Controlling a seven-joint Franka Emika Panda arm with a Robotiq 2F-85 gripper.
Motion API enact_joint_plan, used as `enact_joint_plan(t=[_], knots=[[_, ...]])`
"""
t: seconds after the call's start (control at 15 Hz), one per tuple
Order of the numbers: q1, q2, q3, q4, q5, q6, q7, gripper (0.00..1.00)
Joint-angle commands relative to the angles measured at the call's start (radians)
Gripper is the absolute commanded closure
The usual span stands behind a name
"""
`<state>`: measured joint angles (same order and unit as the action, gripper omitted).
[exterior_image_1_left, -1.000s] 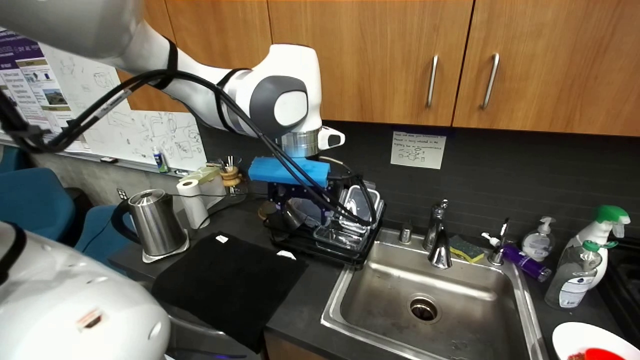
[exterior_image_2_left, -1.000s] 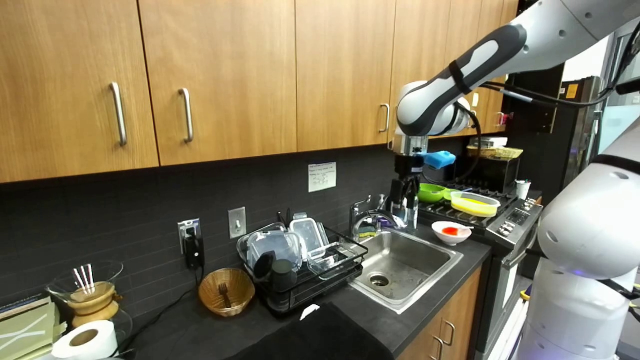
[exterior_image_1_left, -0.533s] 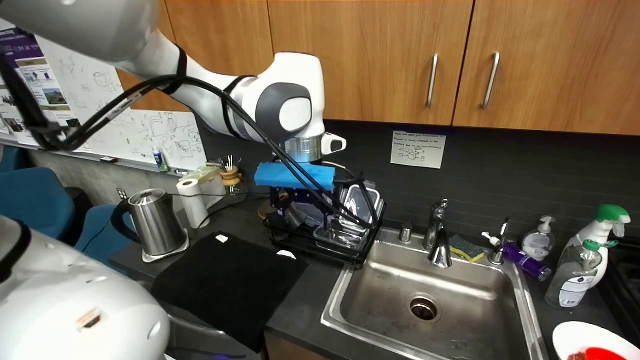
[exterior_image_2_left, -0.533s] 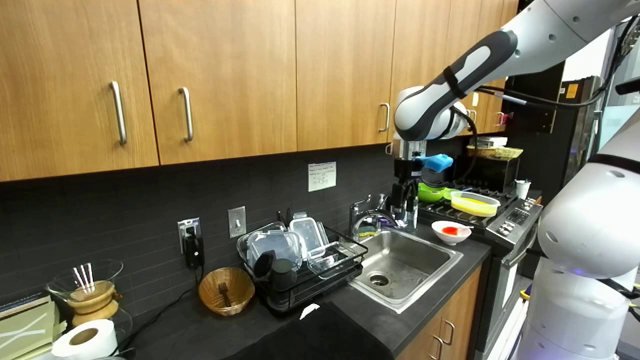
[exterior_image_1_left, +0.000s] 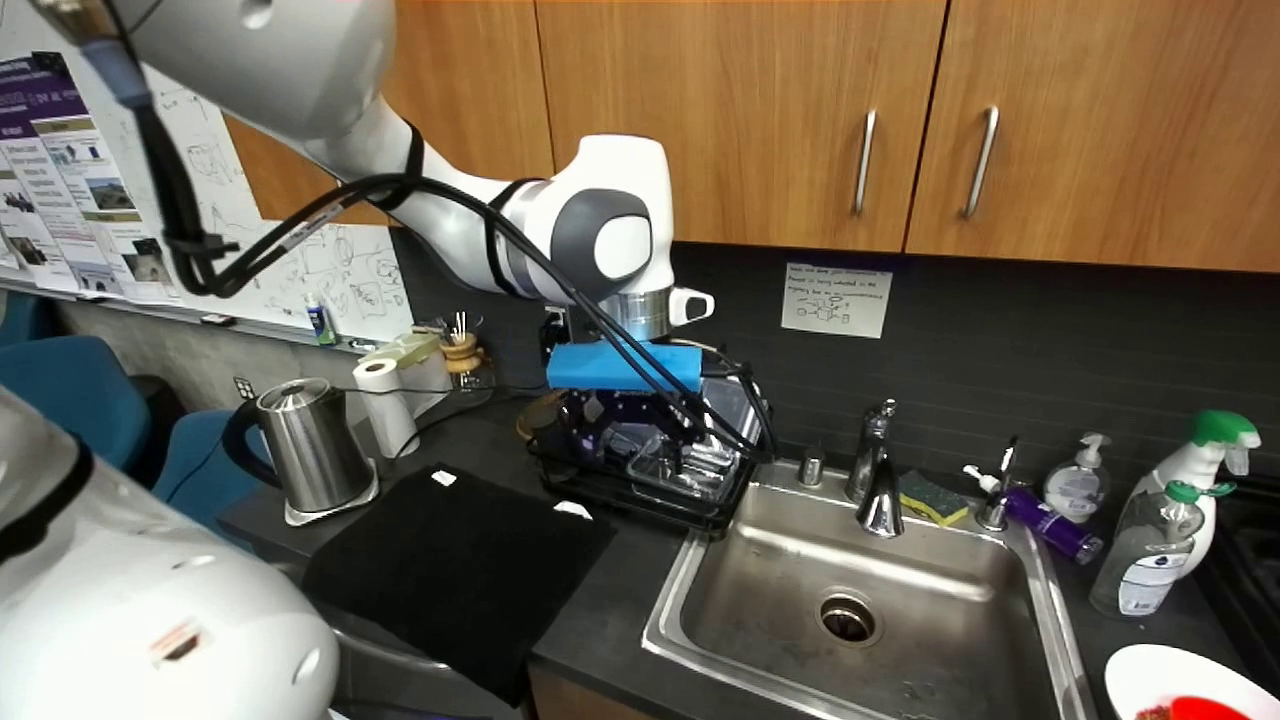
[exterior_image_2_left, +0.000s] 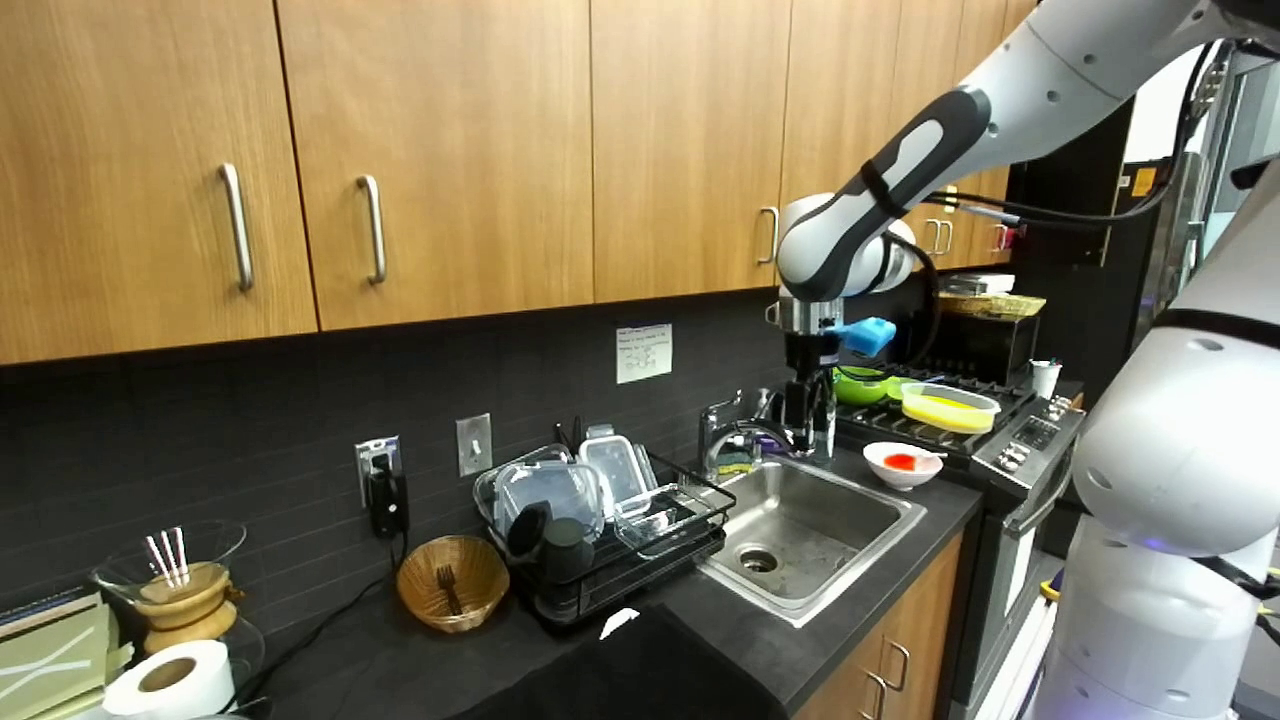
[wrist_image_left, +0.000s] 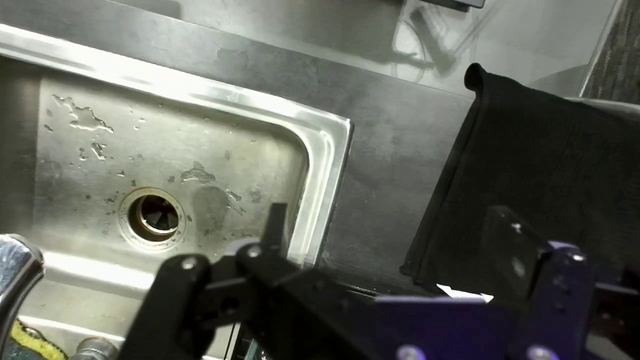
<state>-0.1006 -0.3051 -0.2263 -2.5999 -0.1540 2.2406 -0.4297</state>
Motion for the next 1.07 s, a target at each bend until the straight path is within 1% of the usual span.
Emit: enact_joint_plan(t=[0.0,0.33,0.6,0.67,1.0], knots=[[-0.009,0.085,0.017,0.055,-0.056,0.009,-0.023,0.00],[-0.009,0.126,0.044,0.095,-0.137,-0.004,-0.015,0.00],[0.007,0.114,0.078,0.111,-0.199,-0.014,-0.038,0.00],[-0.001,0.117,0.067,0.093,-0.166,0.001,-0.015,0.00],[0.006,0.117,0.082,0.102,-0.177,-0.001,-0.023,0.00]])
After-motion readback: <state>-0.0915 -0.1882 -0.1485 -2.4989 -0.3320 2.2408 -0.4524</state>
